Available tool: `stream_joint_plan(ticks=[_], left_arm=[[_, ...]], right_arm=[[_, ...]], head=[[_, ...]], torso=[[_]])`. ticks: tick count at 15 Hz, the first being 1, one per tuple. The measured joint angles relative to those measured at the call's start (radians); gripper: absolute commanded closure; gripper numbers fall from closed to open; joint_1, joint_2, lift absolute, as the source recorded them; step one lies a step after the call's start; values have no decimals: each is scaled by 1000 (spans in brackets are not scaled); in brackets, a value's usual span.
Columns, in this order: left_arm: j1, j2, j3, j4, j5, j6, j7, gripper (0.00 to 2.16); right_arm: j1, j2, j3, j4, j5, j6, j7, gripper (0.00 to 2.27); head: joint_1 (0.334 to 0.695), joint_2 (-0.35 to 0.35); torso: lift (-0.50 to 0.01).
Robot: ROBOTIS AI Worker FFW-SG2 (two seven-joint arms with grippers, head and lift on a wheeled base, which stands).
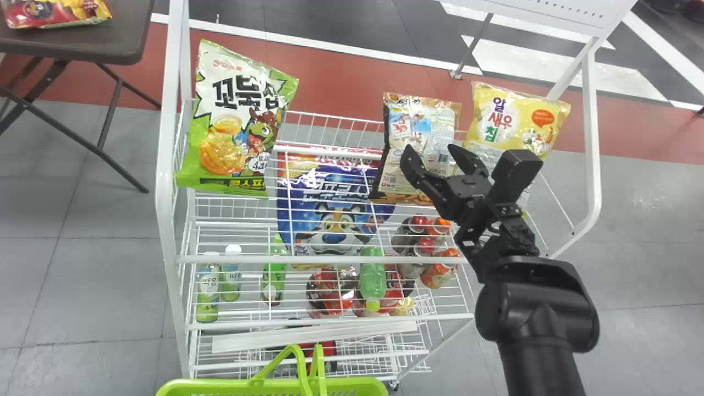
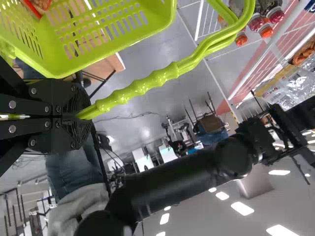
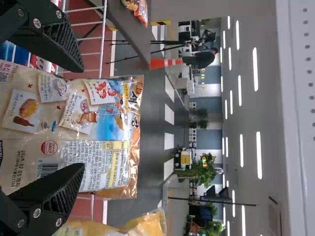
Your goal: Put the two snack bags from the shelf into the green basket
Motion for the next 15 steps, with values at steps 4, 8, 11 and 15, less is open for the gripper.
stream_joint_plan(ticks=[4, 8, 11, 15], left_arm=[[-4, 0, 10, -2, -2, 10, 0, 2142], [-16, 0, 13, 0, 3, 12, 0, 2142], [-24, -3, 13, 13, 7, 11, -2, 2142], [-24, -4, 13, 16, 11, 11, -2, 2142]], right_arm=[[-75, -2, 24, 121, 46, -20, -17, 181], [-119, -10, 45, 182, 79, -5, -14, 1619], [-116, -10, 57, 178, 77, 11, -14, 2246], [-56, -4, 54, 100, 58, -11, -26, 2246]], head=[[695, -350], [695, -350], [695, -350], [695, -350]], torso=[[-2], [-2], [-2], [-2]])
